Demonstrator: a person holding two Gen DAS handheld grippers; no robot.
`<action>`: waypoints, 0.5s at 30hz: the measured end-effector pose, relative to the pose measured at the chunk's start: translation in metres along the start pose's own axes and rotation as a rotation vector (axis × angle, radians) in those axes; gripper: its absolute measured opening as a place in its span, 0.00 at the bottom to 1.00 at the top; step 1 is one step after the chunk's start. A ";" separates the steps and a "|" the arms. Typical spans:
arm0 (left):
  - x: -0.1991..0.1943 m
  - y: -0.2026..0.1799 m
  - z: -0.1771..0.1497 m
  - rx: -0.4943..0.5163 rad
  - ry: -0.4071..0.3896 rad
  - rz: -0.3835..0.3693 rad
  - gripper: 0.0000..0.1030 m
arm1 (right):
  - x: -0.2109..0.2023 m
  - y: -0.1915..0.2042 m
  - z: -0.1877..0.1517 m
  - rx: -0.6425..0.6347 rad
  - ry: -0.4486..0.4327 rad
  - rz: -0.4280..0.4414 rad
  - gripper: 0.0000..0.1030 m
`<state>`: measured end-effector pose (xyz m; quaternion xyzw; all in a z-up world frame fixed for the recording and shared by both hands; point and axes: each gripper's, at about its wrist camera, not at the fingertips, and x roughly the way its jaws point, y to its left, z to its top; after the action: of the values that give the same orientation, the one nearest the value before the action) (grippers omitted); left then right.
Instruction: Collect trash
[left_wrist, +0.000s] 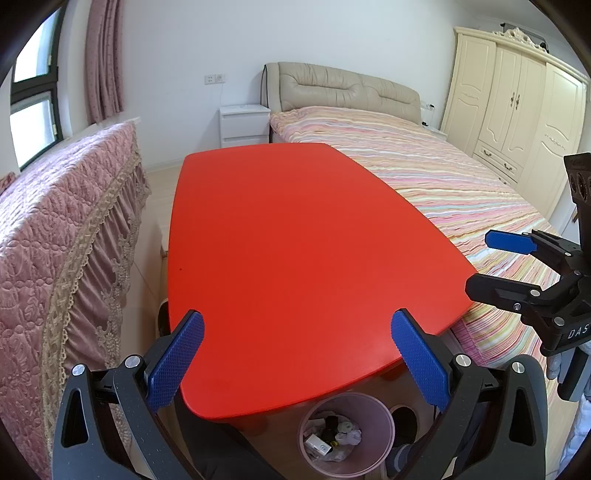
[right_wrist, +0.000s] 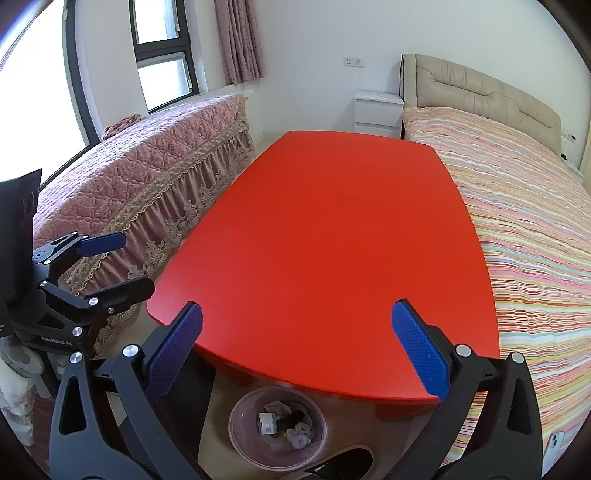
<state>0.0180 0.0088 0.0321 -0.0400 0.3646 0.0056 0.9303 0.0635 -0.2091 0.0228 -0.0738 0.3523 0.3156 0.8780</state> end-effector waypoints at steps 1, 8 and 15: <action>0.000 0.000 0.000 0.000 0.001 0.000 0.94 | 0.000 0.000 0.000 0.001 0.000 0.000 0.97; 0.001 -0.001 0.000 0.001 0.007 -0.003 0.94 | 0.001 -0.002 0.000 0.003 0.004 -0.004 0.97; 0.002 -0.002 0.001 0.002 0.006 -0.003 0.94 | 0.001 -0.002 0.000 0.006 0.001 -0.003 0.97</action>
<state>0.0201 0.0073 0.0318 -0.0398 0.3675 0.0036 0.9292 0.0655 -0.2104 0.0217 -0.0720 0.3537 0.3132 0.8784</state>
